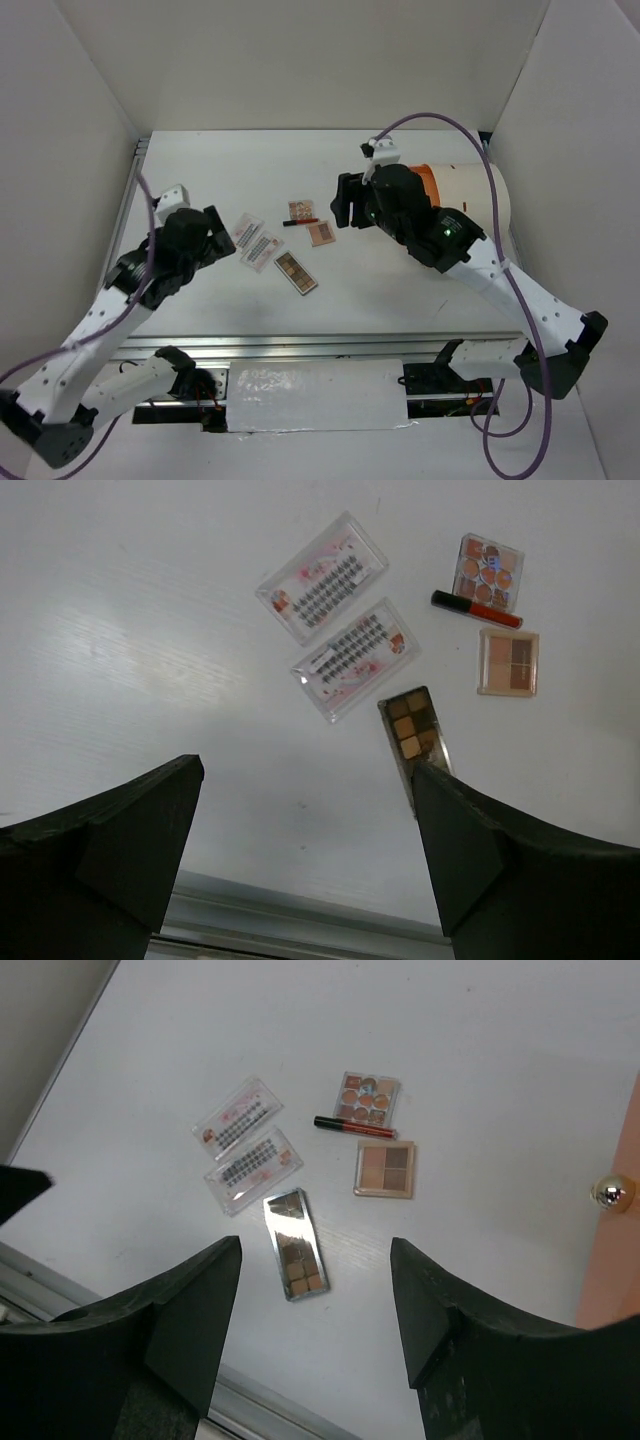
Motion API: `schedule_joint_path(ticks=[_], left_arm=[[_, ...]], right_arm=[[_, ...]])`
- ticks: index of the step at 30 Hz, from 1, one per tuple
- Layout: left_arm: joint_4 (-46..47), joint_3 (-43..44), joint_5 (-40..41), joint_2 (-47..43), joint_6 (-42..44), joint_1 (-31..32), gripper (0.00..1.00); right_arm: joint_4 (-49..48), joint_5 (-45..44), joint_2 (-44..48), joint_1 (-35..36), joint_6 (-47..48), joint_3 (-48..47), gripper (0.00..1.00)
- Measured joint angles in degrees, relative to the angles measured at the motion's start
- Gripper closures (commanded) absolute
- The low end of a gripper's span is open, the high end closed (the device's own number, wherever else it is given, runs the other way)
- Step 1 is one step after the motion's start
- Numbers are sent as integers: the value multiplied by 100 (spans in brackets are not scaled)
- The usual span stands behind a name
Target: Organize the makeup
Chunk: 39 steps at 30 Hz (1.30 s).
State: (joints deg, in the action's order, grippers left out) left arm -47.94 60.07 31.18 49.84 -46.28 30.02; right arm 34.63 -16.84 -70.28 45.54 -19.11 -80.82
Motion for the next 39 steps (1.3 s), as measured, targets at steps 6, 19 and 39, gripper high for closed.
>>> schedule_joint_path(ticks=[6, 19, 39], left_arm=[[564, 380, -374, 2166, -1606, 0, 6], [372, 4142, -627, 6942, -3980, -85, 3], [-144, 3950, -680, 7534, -5877, -155, 15]], right_arm=[[-26, -358, 999, 396, -374, 599, 28], [66, 299, 2800, 503, -691, 1512, 29], [232, 608, 3359, 533, -372, 2044, 28]])
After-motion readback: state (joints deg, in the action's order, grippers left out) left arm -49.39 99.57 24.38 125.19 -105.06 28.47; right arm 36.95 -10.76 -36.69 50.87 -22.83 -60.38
